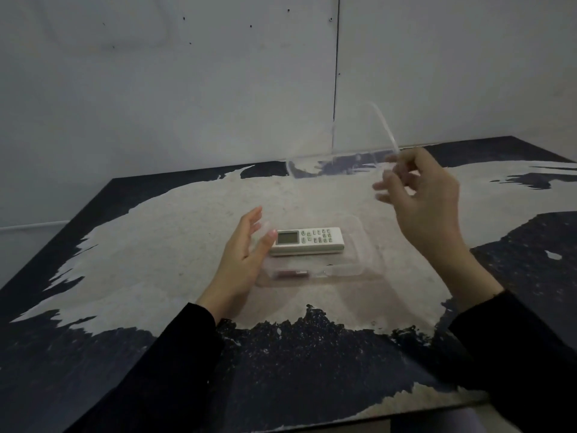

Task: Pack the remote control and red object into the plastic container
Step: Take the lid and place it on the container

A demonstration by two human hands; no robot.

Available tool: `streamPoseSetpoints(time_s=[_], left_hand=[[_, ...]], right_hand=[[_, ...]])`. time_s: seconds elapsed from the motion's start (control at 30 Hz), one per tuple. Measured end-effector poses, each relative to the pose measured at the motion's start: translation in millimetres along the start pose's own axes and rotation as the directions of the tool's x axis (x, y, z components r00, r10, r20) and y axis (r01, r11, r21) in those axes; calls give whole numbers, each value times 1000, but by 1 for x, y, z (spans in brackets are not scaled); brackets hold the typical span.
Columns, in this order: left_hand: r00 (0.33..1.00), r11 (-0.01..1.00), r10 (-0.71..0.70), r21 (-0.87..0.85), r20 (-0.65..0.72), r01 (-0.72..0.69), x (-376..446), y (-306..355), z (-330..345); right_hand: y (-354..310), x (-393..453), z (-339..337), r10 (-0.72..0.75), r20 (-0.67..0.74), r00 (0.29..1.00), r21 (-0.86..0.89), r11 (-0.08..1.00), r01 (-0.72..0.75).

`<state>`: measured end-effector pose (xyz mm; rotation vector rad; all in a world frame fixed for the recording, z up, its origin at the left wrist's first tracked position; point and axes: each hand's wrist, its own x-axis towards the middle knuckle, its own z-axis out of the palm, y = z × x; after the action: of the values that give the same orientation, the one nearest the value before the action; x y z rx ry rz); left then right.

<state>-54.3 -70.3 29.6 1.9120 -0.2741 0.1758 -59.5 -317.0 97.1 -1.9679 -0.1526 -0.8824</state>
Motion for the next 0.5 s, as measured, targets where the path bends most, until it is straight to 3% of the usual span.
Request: streamPoseSetpoints(time_s=[0.07, 0.1, 0.2, 0.27, 0.37, 0.5], left_hand=[[1000, 995, 20, -96, -18, -21, 0, 3, -1], [999, 995, 35, -98, -15, -36, -1, 5, -1], [995, 996, 90, -1, -46, -91, -2, 6, 1], [994, 995, 90, 59, -61, -86, -2, 6, -1], [994, 964, 107, 244, 16, -107, -1, 2, -6], [986, 852, 146, 496, 86, -169, 2, -11, -12]], right_hand=[[-4, -7, 7, 280, 169, 945, 257, 913, -316], [-3, -10, 11, 362, 245, 900, 295, 856, -424], [3, -19, 18, 442, 347, 827, 303, 782, -545], [12, -21, 20, 449, 338, 827, 152, 841, -519], [26, -23, 22, 384, 292, 876, -244, 916, -320], [30, -26, 21, 317, 292, 902, -358, 911, -204]])
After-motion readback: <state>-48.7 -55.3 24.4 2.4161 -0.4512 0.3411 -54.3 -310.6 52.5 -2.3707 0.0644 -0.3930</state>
